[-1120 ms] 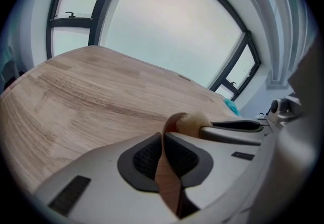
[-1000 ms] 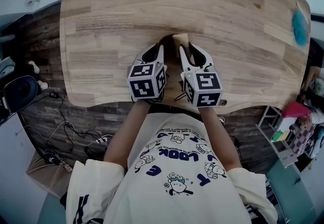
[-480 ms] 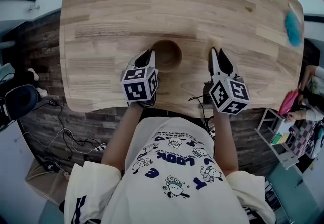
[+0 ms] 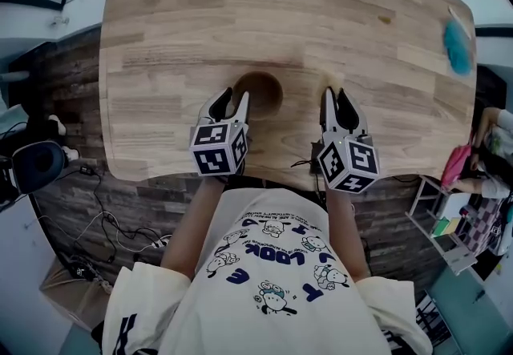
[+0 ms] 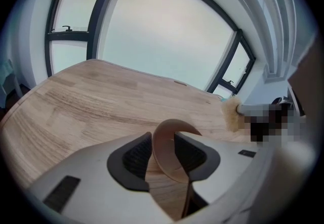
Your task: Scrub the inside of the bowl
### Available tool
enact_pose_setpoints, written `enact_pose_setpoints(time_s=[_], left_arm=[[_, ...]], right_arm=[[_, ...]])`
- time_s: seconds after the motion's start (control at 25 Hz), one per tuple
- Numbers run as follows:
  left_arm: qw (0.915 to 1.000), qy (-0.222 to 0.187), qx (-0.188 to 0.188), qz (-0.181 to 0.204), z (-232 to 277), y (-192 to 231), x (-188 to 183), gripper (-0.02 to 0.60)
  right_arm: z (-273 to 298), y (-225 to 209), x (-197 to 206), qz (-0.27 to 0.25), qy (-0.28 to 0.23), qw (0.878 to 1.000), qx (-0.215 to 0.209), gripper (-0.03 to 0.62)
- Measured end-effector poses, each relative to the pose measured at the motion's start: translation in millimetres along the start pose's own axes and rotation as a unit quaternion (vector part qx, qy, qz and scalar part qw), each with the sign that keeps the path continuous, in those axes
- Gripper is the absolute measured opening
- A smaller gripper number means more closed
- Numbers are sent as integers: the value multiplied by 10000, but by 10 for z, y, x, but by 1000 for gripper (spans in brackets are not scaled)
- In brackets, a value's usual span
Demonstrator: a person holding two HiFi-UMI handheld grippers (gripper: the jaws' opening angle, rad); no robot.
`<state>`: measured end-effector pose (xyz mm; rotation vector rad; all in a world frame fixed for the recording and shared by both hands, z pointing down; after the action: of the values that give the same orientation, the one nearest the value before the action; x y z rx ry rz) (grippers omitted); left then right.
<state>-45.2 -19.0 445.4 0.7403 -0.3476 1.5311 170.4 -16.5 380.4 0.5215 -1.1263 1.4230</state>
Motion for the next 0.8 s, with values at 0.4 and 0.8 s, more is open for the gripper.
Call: enact_pose_setpoints(time_s=[0.4, 0.8], left_arm=[[9989, -246, -307, -269, -266, 115, 6, 169], [9950, -897, -359, -233, -586, -37, -157, 86]], right_arm=[[-197, 120, -157, -157, -361, 9992, -44, 89], [-369, 257, -210, -348, -553, 9976, -220, 87]])
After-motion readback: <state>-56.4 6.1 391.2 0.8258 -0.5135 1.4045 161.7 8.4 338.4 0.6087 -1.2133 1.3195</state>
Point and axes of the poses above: the fingertips, and each gripper's own axes: z forward along the fingers, y to its left, x out of its underside, the point moved 2 cm from there along -z, backward along the fingers, and after that the axes turned 9 degrees about -x, right-handed, at the moved point
